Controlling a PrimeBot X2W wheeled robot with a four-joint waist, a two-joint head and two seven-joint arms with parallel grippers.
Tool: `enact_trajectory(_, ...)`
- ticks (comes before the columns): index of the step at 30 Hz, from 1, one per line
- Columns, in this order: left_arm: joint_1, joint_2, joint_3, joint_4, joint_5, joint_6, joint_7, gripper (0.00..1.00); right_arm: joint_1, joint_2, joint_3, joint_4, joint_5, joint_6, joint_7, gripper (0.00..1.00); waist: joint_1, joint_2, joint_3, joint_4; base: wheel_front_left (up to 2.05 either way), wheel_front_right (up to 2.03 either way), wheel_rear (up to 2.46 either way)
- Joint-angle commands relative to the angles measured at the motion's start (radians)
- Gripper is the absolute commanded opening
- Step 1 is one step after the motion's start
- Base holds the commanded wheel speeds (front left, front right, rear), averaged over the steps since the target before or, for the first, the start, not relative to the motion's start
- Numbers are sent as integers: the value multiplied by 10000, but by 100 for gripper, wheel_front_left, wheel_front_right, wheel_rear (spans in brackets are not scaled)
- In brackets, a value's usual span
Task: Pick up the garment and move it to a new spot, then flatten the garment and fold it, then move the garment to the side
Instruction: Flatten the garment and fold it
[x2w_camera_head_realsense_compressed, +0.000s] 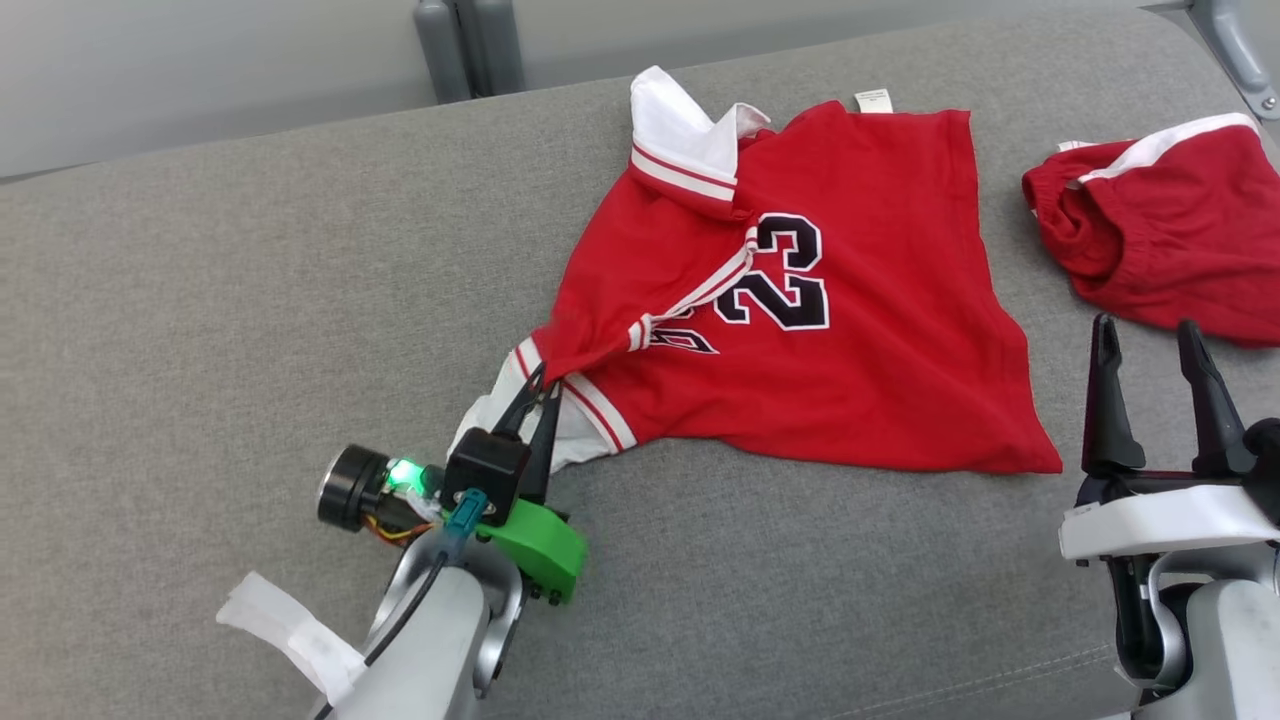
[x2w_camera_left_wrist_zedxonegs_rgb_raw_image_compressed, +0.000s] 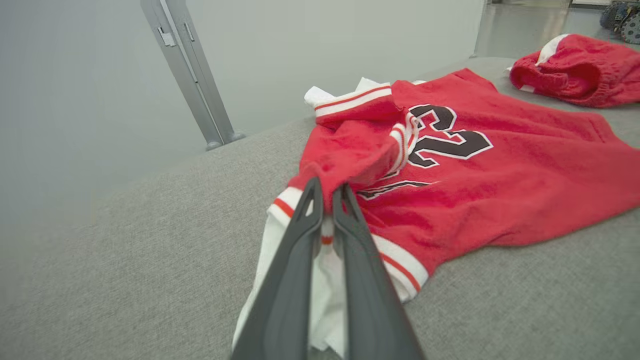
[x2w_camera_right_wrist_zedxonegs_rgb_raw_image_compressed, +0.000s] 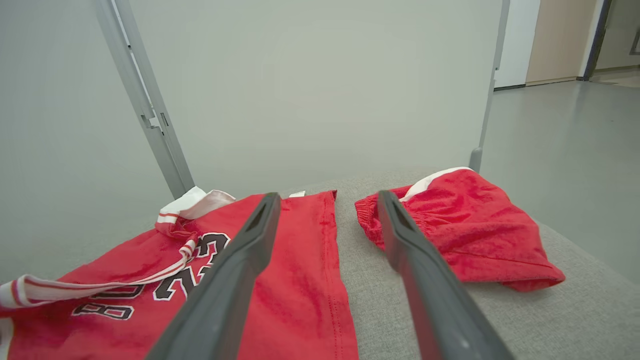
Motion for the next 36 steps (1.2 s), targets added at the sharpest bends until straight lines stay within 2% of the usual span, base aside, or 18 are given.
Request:
enact_trajectory(1,104,-16,-62,-368,-118,-85,-48,0,-65,15,-130,14,15,-8,-70,100,0,0,-44,121,0,0,0)
enact_trajectory(9,251,-90,-877,-2972,-400,-307,148,0,21,74,-483,-43,-192,-8,-143,100,0,0,-127,331,0,0,0)
enact_trajectory(13,204,-107,-1256,-4284,-734,-63,957,0,-71,92,-362,-53,-171,-8,-153,100,0,0,-47,183,0,0,0)
enact_trajectory(16,122,-94,-1001,-4539,-1116,273,1347,0,-82,99,-371,-18,-117,-8,-170,100,0,0,53,54,0,0,0)
enact_trajectory(19,-78,48,-306,-4034,-1552,609,1506,0,-139,103,-329,14,-54,-8,-181,100,0,0,180,-81,0,0,0)
enact_trajectory(26,-941,909,1536,-1362,-2164,1251,1157,0,-324,102,-194,87,93,-8,-237,100,0,0,632,-458,0,0,0)
enact_trajectory(31,-1737,1501,2414,588,-2547,1398,972,0,-507,103,-65,121,132,-8,-270,100,0,0,1027,-710,0,0,0)
enact_trajectory(36,-2497,2060,2964,1998,-2908,1291,853,0,-649,104,-12,138,165,-8,-297,100,0,0,1423,-900,0,0,0)
